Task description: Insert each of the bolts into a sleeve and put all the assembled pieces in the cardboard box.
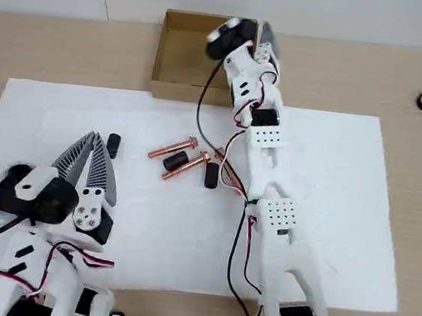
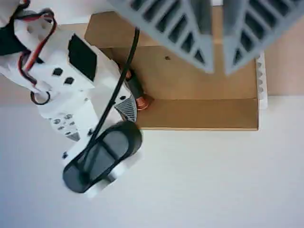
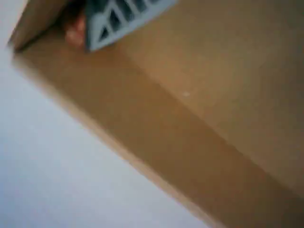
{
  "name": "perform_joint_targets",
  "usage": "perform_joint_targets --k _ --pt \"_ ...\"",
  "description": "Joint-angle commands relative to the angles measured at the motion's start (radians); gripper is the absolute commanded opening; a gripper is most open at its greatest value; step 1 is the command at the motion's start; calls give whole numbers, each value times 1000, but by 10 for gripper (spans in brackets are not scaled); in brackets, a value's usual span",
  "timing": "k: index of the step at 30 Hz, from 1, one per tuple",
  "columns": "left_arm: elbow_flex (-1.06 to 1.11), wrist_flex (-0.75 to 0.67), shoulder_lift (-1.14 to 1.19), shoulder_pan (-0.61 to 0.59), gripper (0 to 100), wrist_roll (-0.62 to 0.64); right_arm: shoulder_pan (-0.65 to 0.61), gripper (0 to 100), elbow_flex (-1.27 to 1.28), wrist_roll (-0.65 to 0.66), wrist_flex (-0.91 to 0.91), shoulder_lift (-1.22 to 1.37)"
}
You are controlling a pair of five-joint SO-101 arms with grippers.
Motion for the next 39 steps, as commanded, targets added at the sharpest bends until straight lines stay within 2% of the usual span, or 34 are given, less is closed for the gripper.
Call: perform_joint_targets --k 1,6,13,18,29,36,39 --pt "1 -25 -5 -9 6 11 5 231 -51 -244 220 -263" --pt "1 -25 -5 -9 6 11 -22 231 -49 -413 621 -582" --pt "1 -25 -5 -9 6 11 -101 231 -49 -423 1079 -912" --pt "1 -25 -5 -8 6 11 -142 231 -49 -423 1300 -1061" --pt "1 -25 -5 -5 6 11 -306 231 -44 -420 1353 -1377" --pt "-1 -25 -5 -5 6 11 -303 231 -41 -417 1357 -1590" --pt "-1 -25 -5 -5 6 11 -268 231 -41 -354 1356 -1675"
